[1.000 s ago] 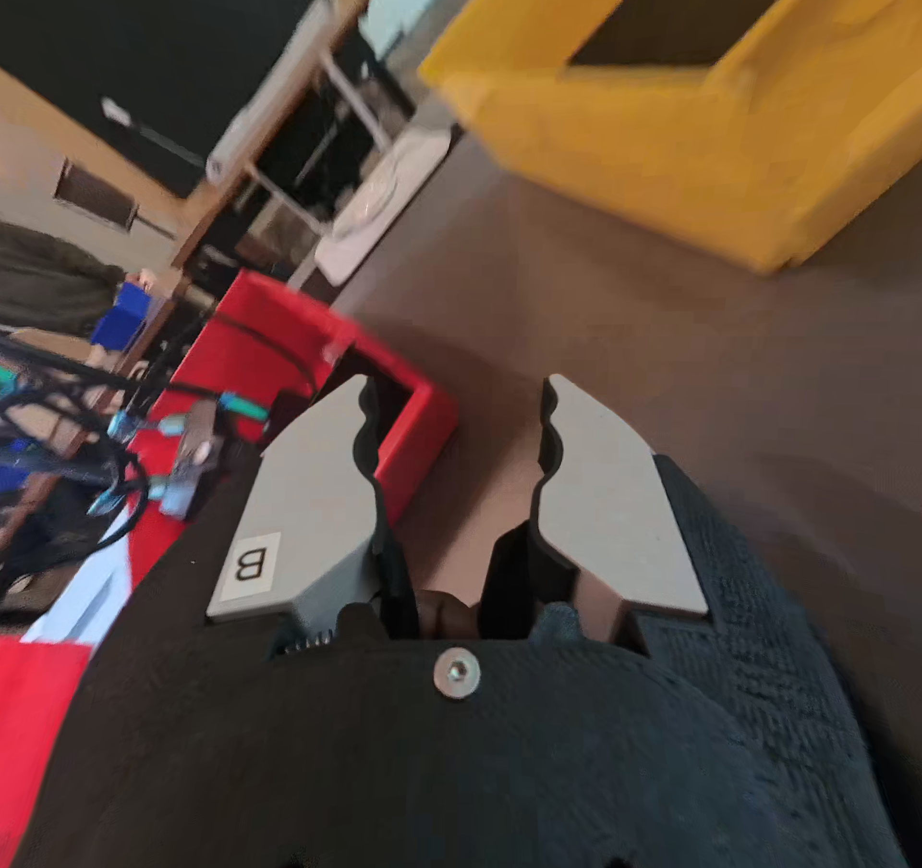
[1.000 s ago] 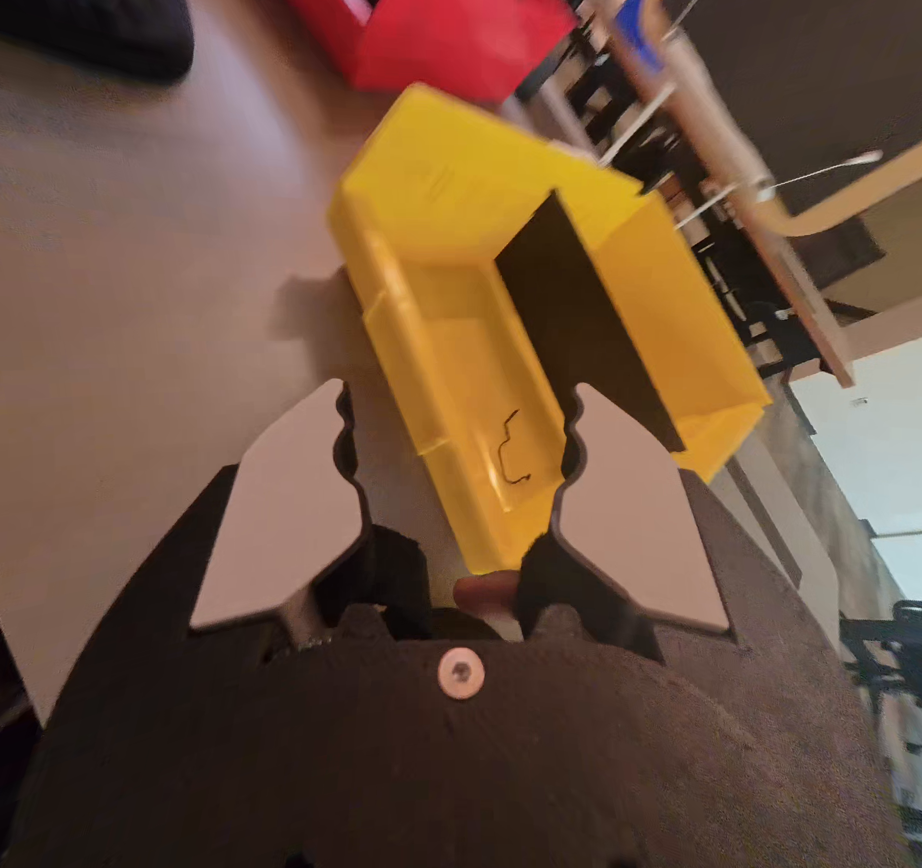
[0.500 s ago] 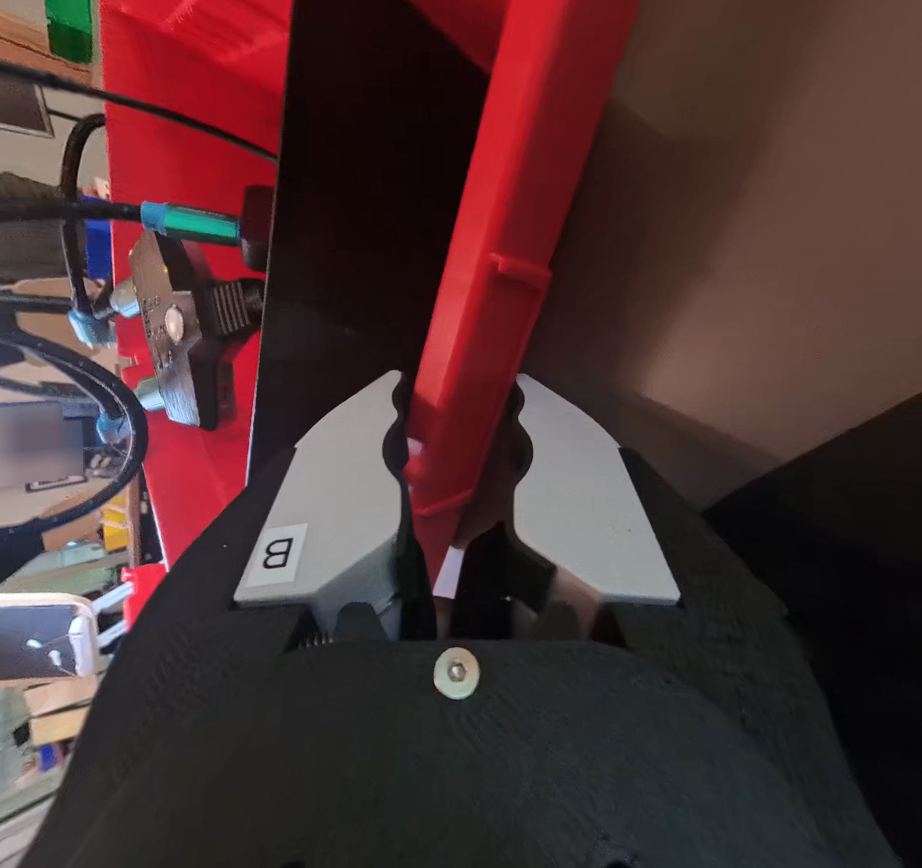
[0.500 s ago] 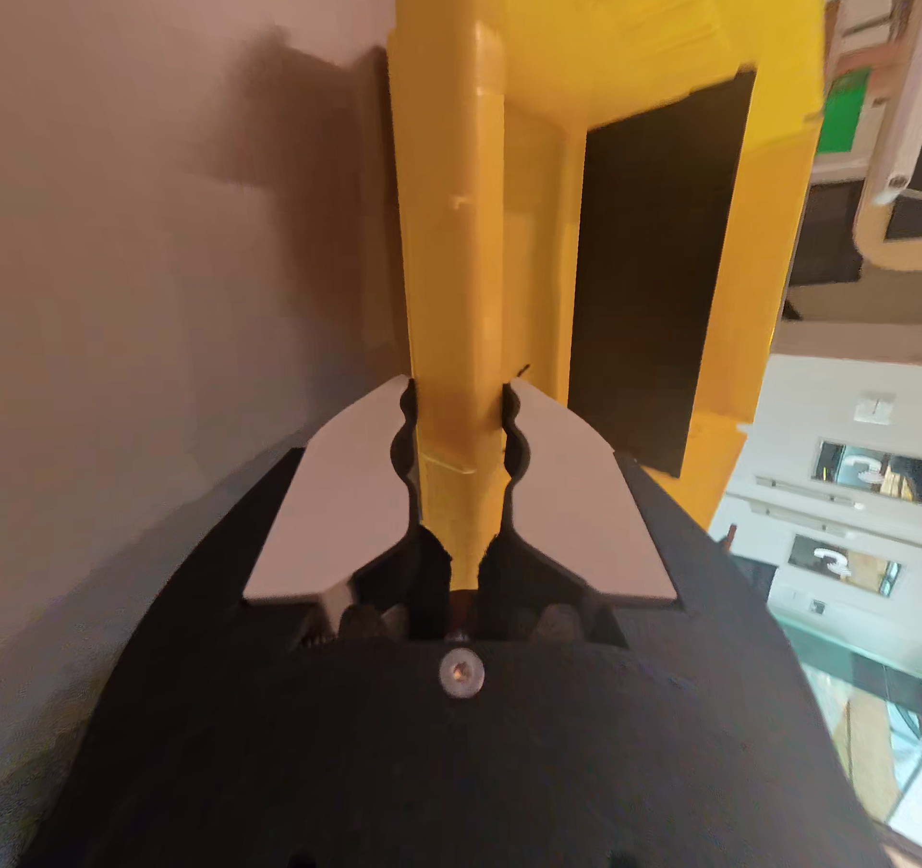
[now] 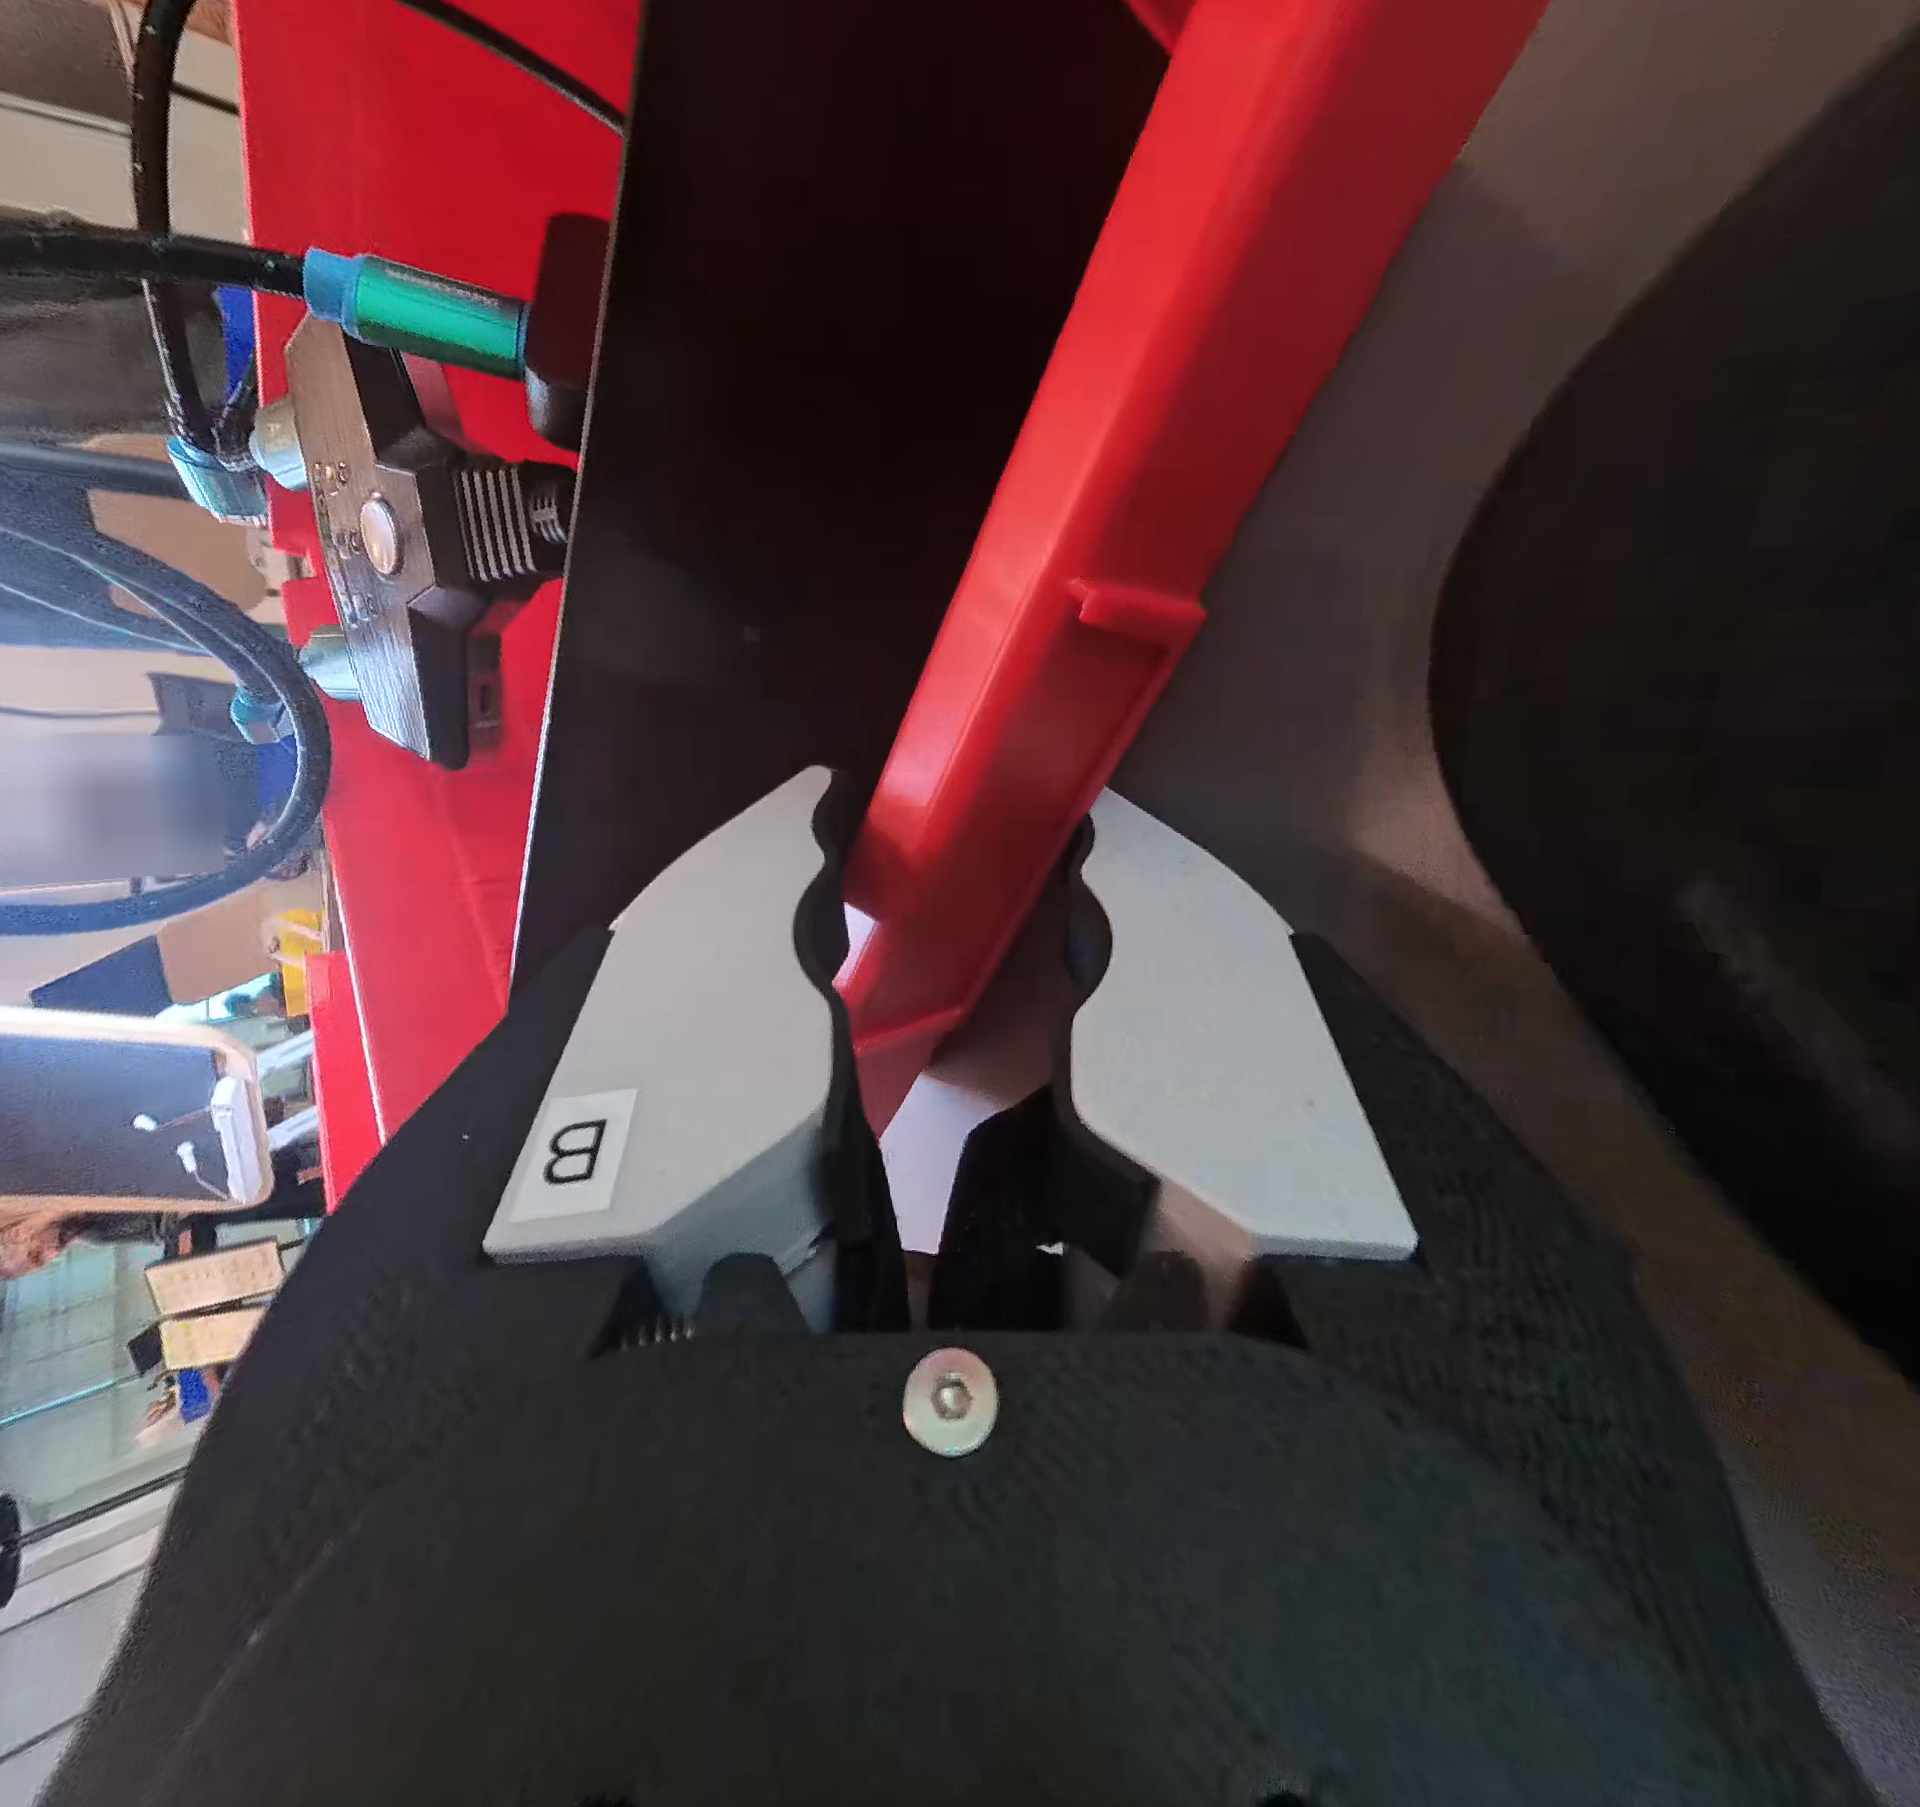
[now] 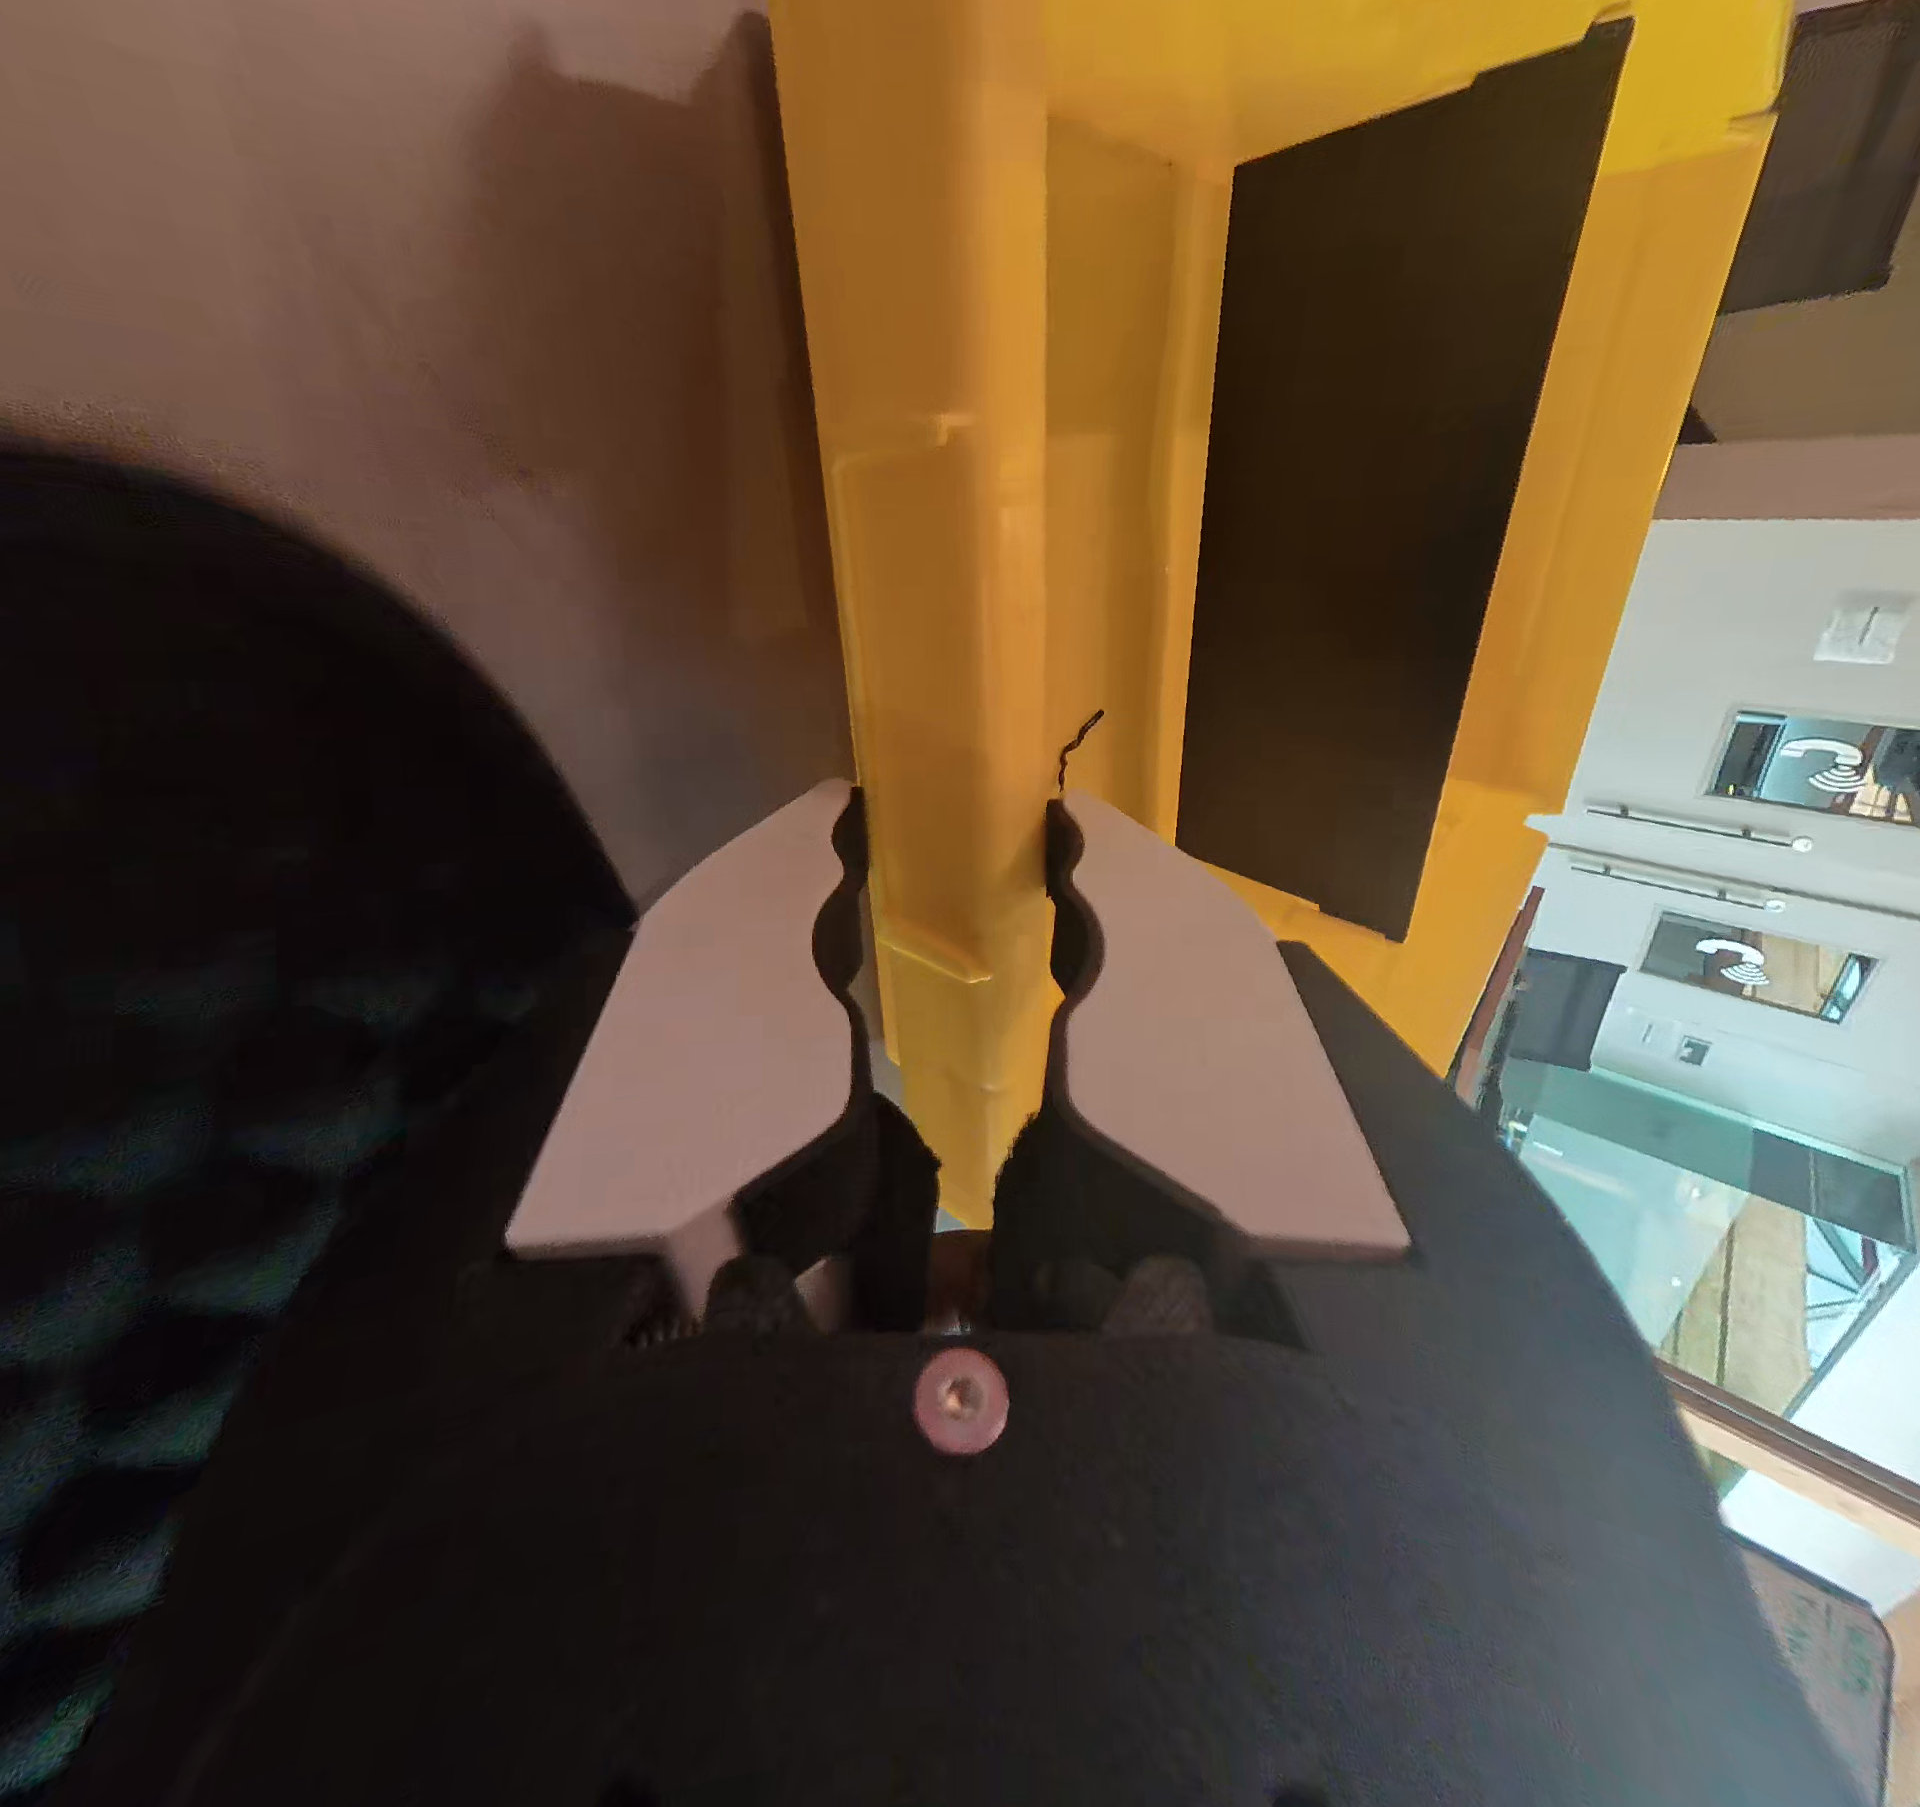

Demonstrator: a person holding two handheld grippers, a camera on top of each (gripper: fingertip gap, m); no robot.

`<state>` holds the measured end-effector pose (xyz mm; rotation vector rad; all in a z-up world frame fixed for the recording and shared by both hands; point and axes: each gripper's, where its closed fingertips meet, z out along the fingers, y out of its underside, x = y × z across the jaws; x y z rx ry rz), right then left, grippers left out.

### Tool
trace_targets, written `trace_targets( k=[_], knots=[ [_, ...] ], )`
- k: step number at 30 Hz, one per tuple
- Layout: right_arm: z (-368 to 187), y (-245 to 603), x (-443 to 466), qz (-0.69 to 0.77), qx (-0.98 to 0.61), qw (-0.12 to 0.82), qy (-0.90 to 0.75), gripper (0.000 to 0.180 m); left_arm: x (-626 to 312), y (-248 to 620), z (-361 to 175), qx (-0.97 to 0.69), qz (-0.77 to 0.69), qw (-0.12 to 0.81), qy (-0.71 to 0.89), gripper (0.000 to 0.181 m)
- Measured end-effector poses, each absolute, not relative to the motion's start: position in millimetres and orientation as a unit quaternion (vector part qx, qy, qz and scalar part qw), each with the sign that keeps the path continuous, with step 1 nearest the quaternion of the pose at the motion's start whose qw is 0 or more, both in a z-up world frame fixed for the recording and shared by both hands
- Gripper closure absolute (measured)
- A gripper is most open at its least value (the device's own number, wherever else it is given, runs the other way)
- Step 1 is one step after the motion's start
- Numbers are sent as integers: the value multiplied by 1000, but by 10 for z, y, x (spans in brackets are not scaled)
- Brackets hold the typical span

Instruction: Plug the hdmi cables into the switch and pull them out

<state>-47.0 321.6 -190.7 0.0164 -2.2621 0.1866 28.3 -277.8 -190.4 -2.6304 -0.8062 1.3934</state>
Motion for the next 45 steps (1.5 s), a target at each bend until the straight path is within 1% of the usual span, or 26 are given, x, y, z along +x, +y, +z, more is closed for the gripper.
trace_targets(
  k=[9,12,20,21,22,23,25,28,29,32,35,37,40,41,42,45],
  knots=[
    [-1891,4111,-329,59,-28,414,-908,146,773,-3121,-1897,-847,449,8,-284,144],
    [-1911,4351,-285,29,-26,418,-907,146,871,-3198,-1895,-844,453,6,-288,144],
    [-1902,4671,-181,34,-43,430,-901,145,1103,-3421,-1895,-848,451,6,-279,144],
    [-1892,4683,-167,37,-47,431,-900,143,1111,-3423,-1894,-847,452,13,-280,144],
    [-1862,4668,-150,52,-55,434,-898,136,1117,-3423,-1891,-845,452,19,-285,142],
    [-1803,4629,-127,79,-67,436,-894,130,1125,-3435,-1886,-840,453,23,-298,140],
    [-1609,4518,-65,155,-100,440,-879,121,1155,-3442,-1841,-823,455,50,-336,127],
    [-1138,4268,57,307,-145,447,-828,115,1226,-3392,-1651,-777,460,136,-408,107],
    [-969,4158,112,358,-149,443,-808,114,1245,-3381,-1568,-755,461,164,-437,104],
    [-570,3774,287,474,-132,423,-761,113,1230,-3295,-1187,-669,465,285,-505,107],
    [-393,3362,426,537,-99,392,-740,111,1145,-3259,-914,-603,427,367,-564,112],
    [-327,3056,515,576,-75,363,-728,113,1027,-3258,-891,-603,378,374,-594,115],
    [-260,2544,659,632,-58,297,-713,113,798,-3448,-920,-622,358,321,-619,124],
    [-224,2377,709,653,-61,272,-704,115,725,-3467,-966,-628,335,312,-629,124],
    [-186,2212,773,673,-59,245,-695,113,659,-3468,-1025,-633,311,307,-639,124],
    [-67,1808,999,730,-30,180,-658,117,500,-3527,-1172,-624,284,296,-665,125]
  ],
)
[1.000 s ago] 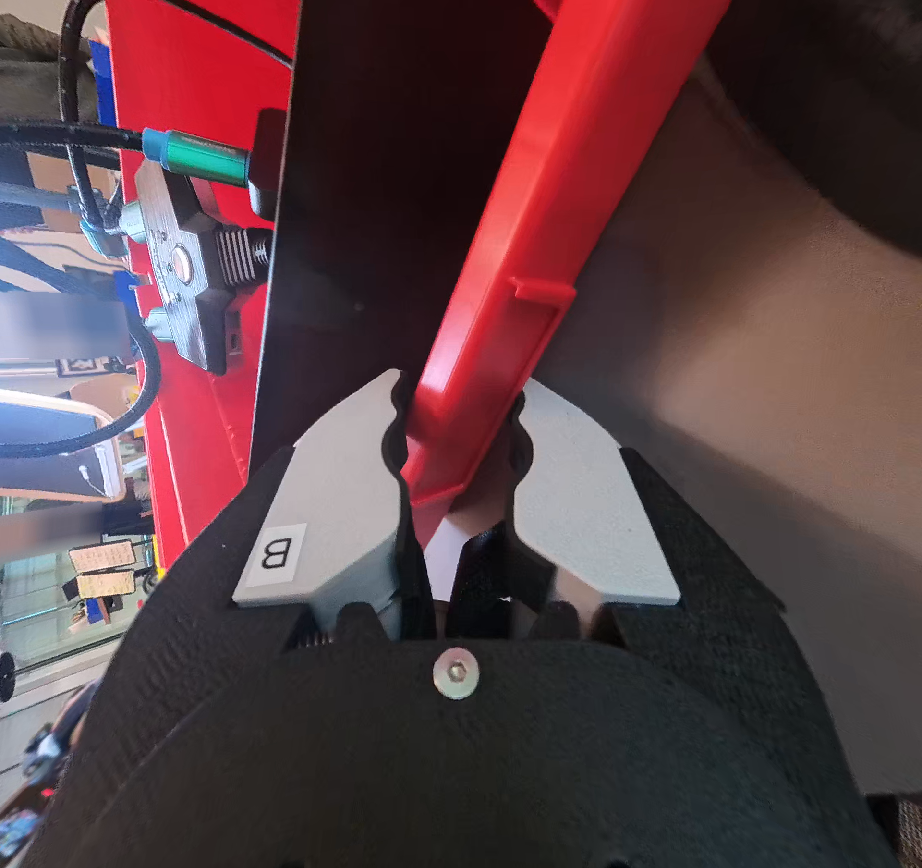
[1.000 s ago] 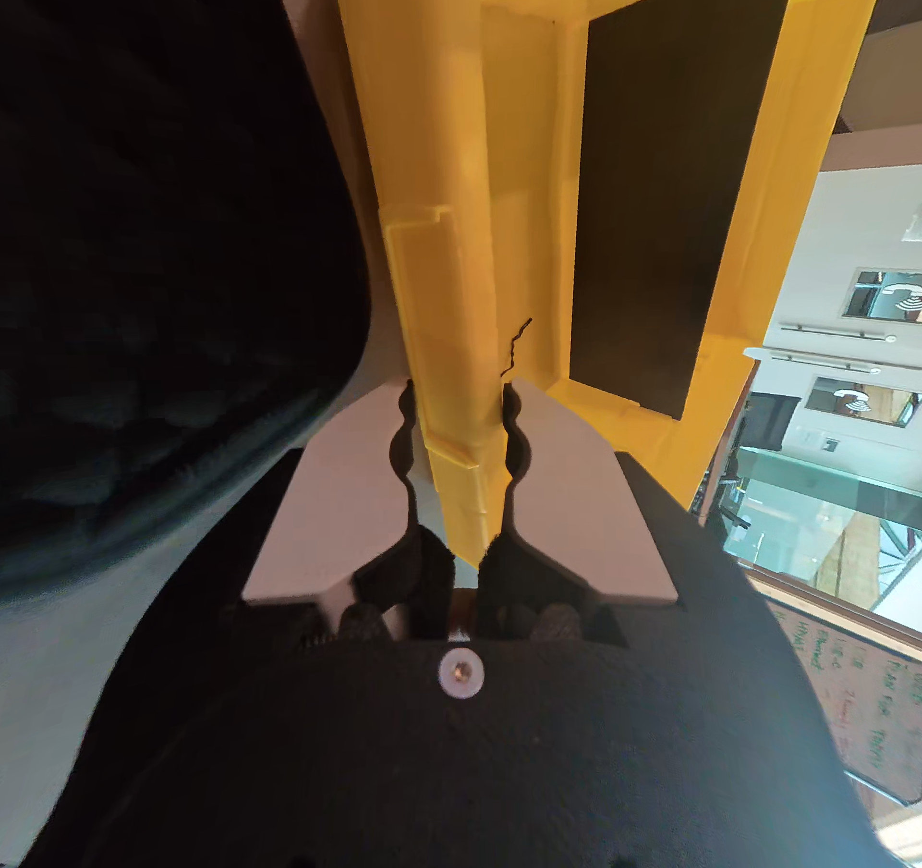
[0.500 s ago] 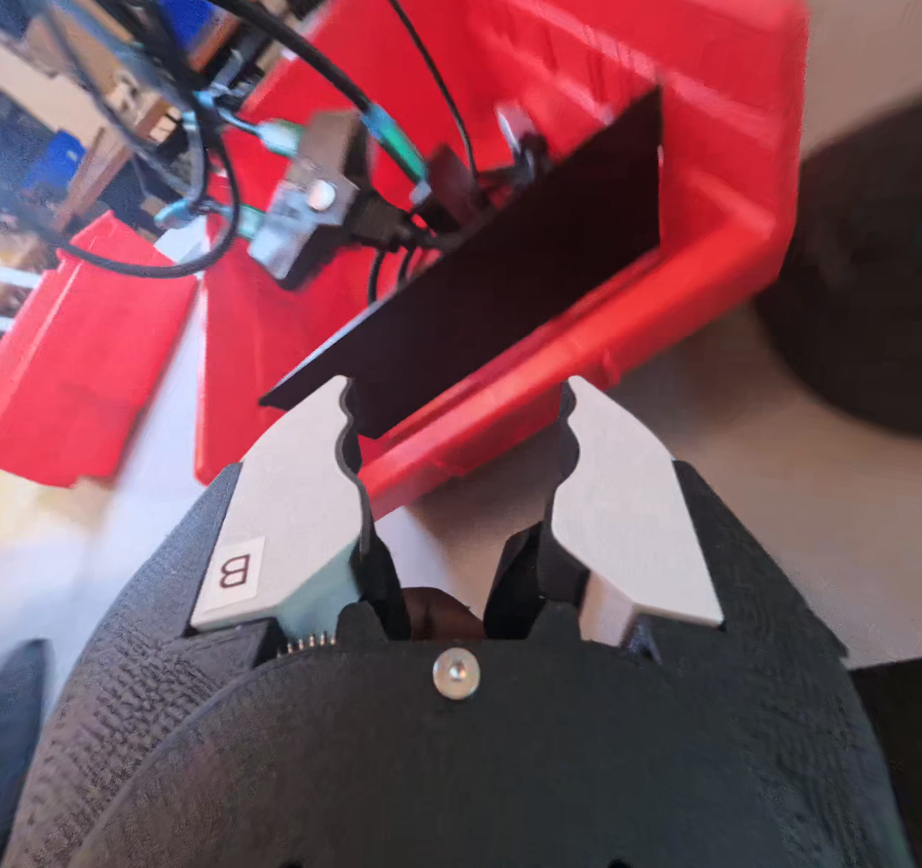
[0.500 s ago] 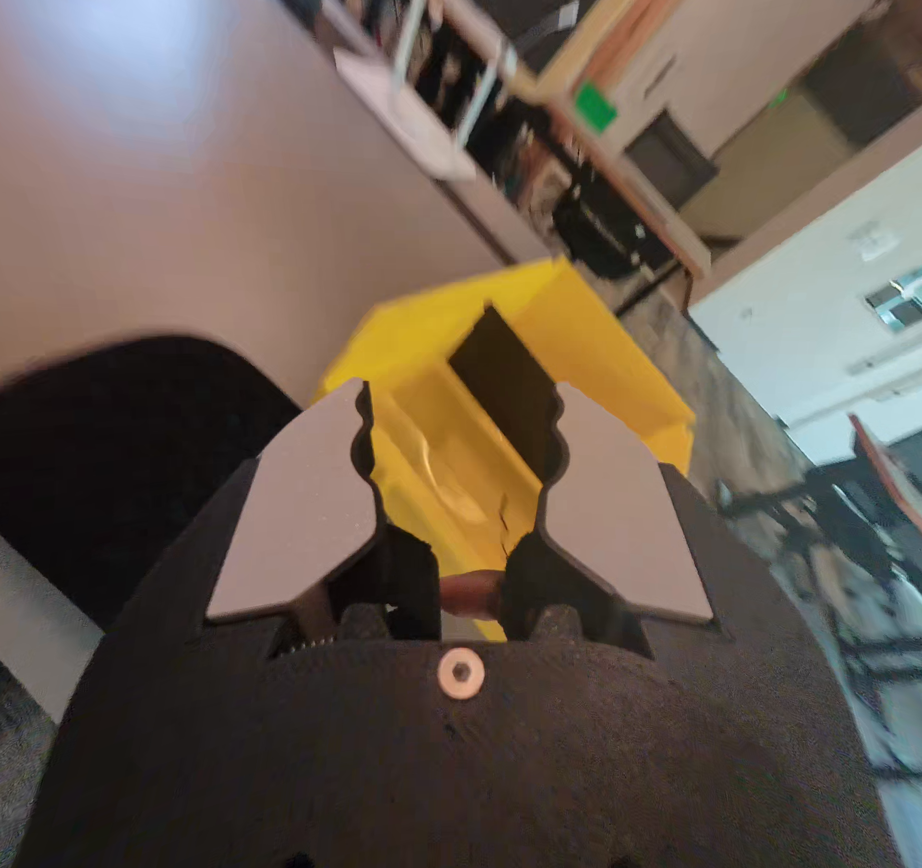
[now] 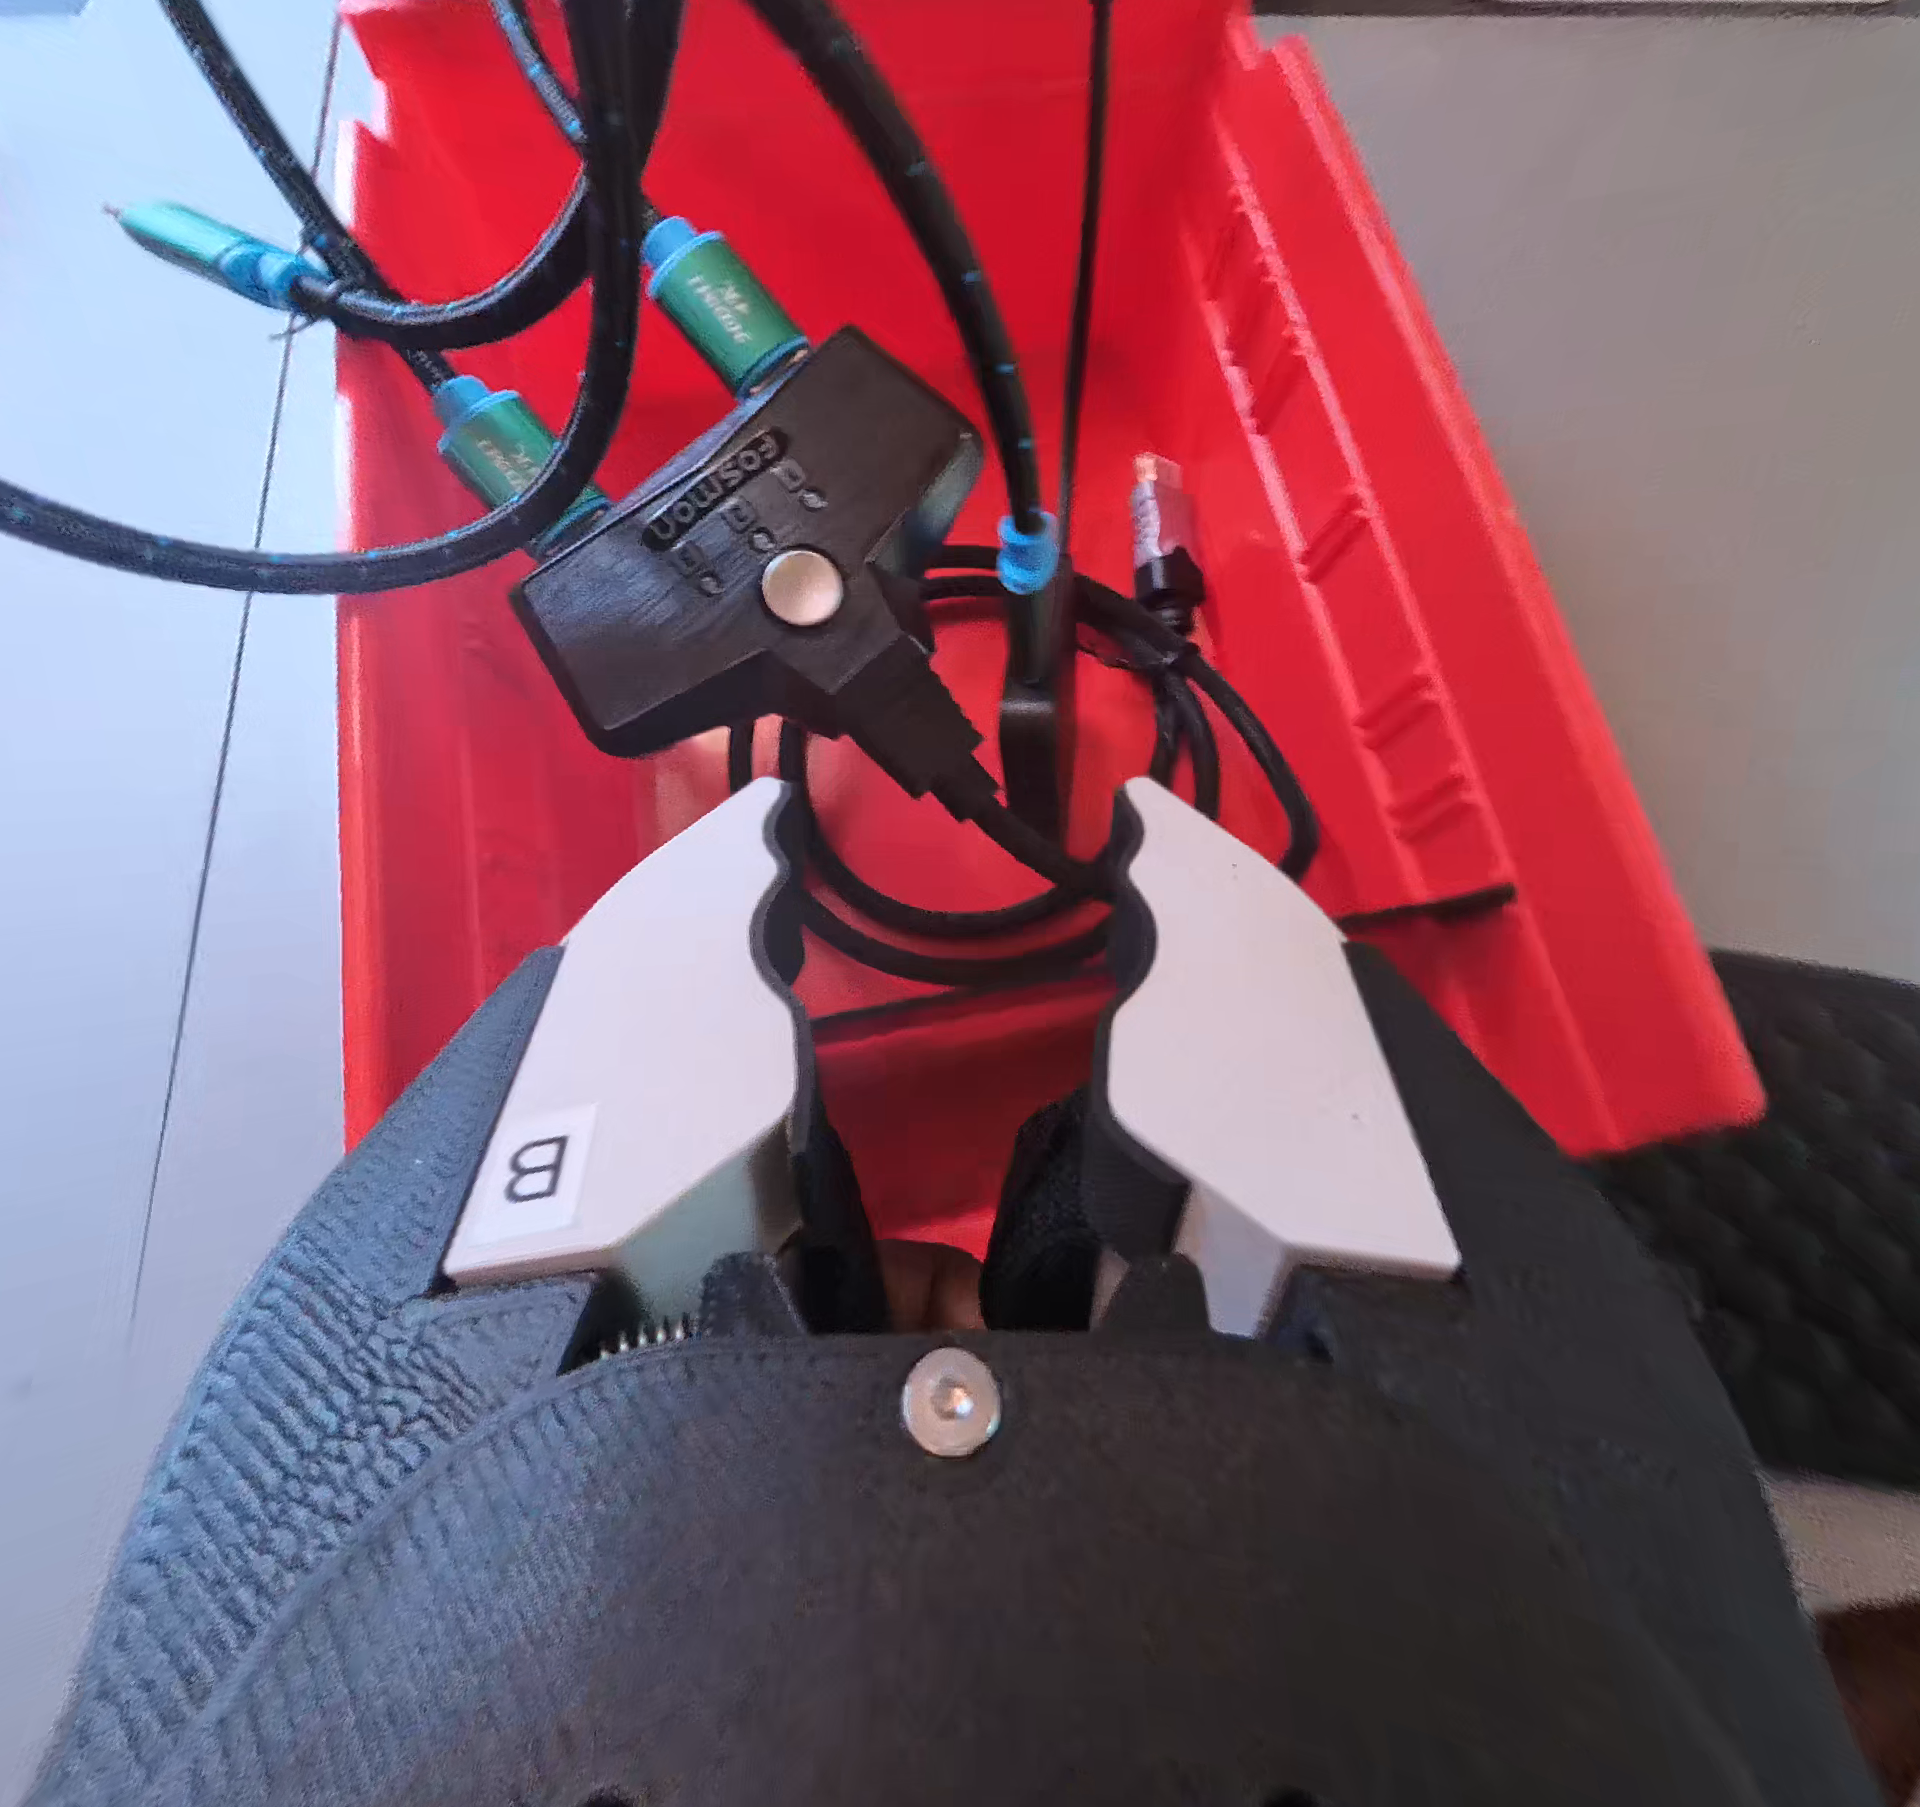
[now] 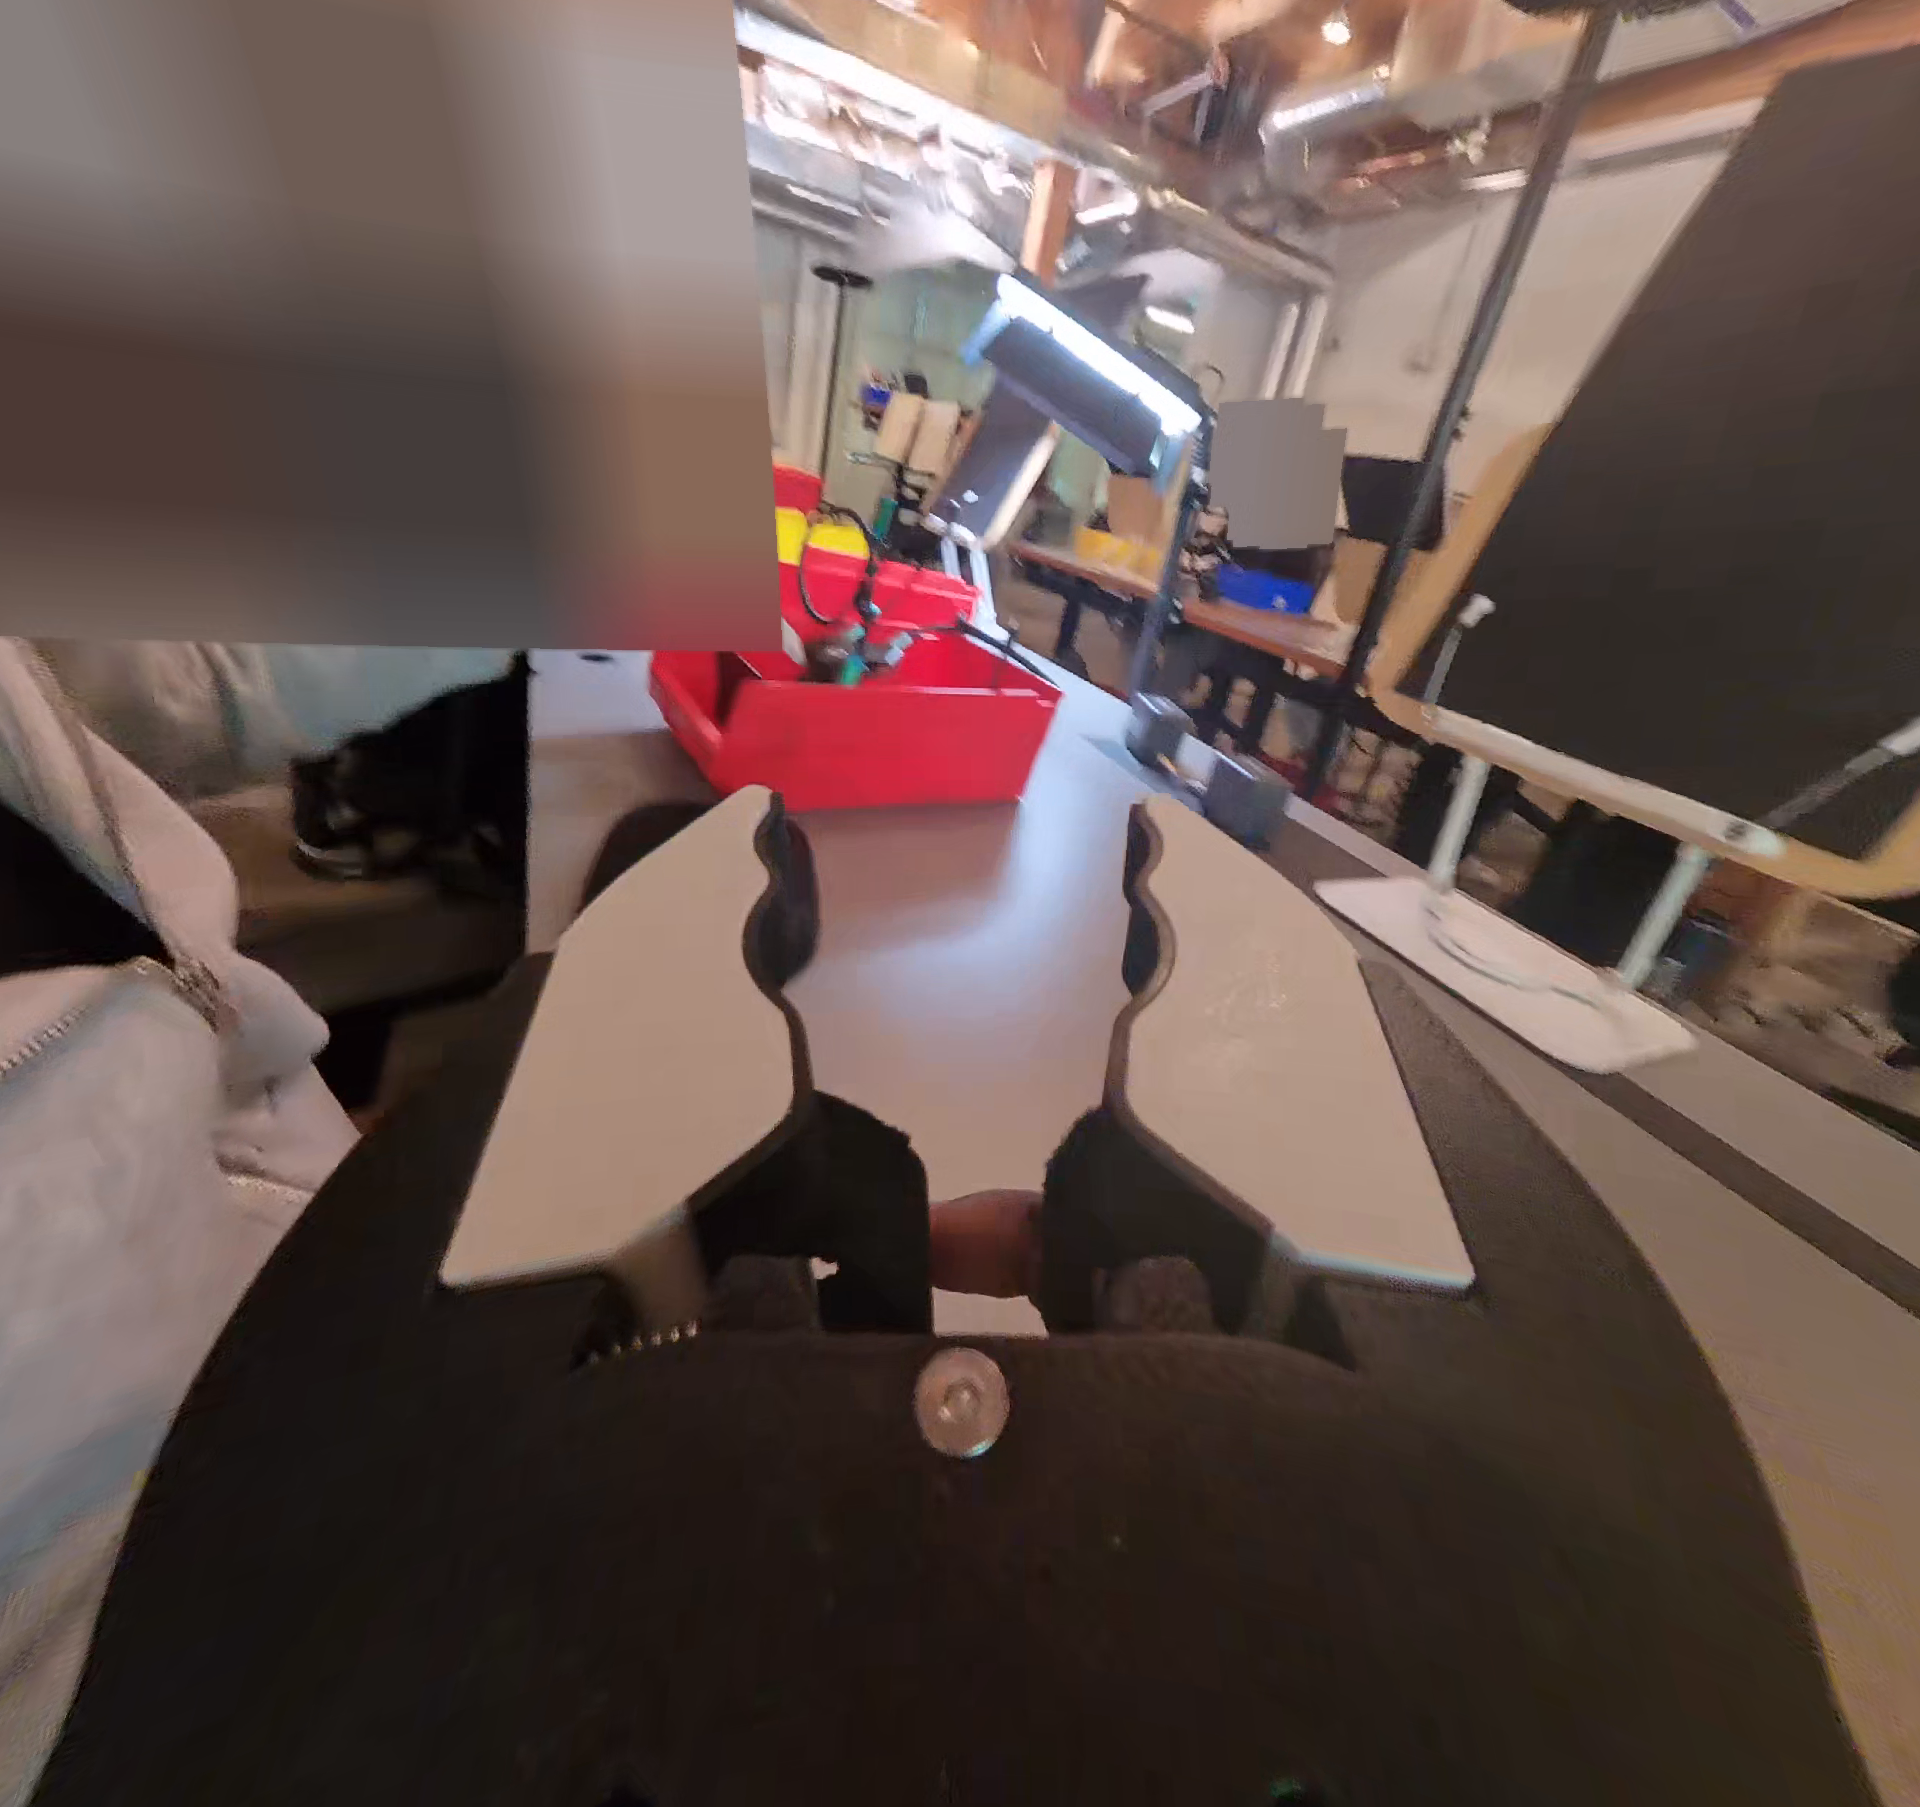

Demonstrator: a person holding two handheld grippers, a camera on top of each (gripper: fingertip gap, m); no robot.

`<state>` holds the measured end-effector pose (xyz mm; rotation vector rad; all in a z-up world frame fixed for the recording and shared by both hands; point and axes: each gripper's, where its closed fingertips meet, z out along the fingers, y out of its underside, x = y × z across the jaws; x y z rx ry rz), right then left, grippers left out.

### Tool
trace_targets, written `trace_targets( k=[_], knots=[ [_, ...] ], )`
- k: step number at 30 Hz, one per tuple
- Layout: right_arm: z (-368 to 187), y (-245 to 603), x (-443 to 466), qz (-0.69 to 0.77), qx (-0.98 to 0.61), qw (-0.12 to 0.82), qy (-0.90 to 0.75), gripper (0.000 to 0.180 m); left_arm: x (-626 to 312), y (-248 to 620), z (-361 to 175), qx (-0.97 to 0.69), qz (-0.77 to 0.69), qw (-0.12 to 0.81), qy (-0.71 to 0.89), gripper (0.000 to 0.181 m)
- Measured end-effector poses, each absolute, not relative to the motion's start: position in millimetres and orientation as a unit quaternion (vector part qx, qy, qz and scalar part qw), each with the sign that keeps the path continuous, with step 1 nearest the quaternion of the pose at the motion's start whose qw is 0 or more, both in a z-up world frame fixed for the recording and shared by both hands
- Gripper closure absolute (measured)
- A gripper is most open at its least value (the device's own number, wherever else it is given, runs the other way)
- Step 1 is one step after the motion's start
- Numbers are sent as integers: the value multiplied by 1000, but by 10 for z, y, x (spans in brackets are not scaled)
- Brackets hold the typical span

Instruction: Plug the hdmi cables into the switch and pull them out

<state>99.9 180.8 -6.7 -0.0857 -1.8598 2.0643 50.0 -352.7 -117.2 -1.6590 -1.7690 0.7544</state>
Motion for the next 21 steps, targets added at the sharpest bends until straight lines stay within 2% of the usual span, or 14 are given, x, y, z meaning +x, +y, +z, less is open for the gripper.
trace_targets(
  k=[7,16,21],
  knots=[
    [-162,1401,1108,705,17,199,-681,120,389,-3656,-1353,-592,278,258,-711,141],
    [-211,1444,1098,676,22,251,-692,123,348,-3683,-1567,-586,267,151,-750,144],
    [-192,1456,1119,670,28,270,-691,126,261,-3672,-1583,-561,280,176,-759,152]
  ],
)
